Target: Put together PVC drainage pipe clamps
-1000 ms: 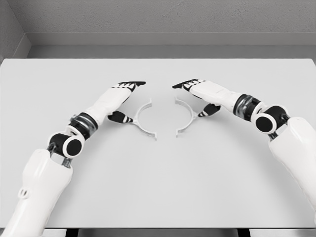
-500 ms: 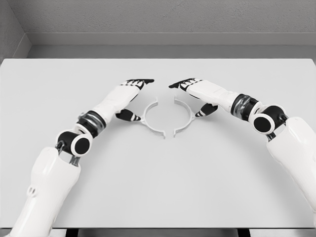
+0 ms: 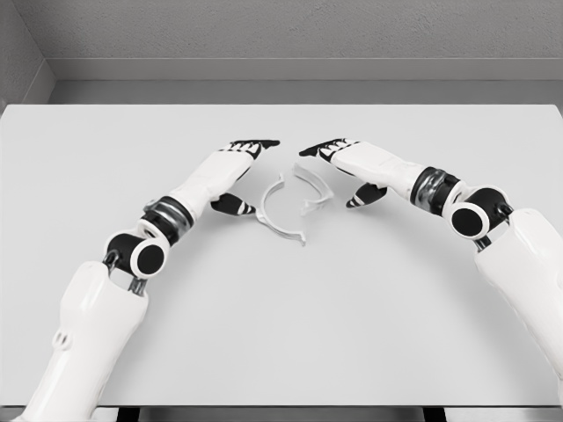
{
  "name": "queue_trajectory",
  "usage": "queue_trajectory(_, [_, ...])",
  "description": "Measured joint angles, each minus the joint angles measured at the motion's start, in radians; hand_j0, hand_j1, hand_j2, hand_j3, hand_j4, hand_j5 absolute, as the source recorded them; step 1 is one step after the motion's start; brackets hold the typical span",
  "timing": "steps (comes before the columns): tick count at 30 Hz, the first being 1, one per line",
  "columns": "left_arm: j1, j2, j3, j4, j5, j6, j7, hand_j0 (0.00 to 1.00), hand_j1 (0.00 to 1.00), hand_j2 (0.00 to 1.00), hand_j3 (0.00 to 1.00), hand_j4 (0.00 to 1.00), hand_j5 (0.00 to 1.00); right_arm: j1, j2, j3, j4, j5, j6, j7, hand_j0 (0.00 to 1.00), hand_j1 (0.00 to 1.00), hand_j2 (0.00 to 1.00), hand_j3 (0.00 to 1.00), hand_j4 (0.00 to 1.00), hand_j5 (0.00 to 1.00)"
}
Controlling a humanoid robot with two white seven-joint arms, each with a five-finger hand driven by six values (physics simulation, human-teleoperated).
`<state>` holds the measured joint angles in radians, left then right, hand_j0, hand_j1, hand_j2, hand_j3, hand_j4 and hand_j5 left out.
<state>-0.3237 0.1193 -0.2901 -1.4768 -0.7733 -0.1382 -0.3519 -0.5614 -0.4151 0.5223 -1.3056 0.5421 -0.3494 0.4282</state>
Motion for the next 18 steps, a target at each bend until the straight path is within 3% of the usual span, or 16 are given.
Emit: queue_trajectory(18, [-0.014,-0.007,-0.01,-0.017,0.002,-0.002,0.001,1.0,1.0,1.0,1.0,1.0,1.0,0.0,-0.041,-0.035,-0.002,0.001,-0.006,-0.034,1.0,1.0,1.0,1.0,1.0,1.0])
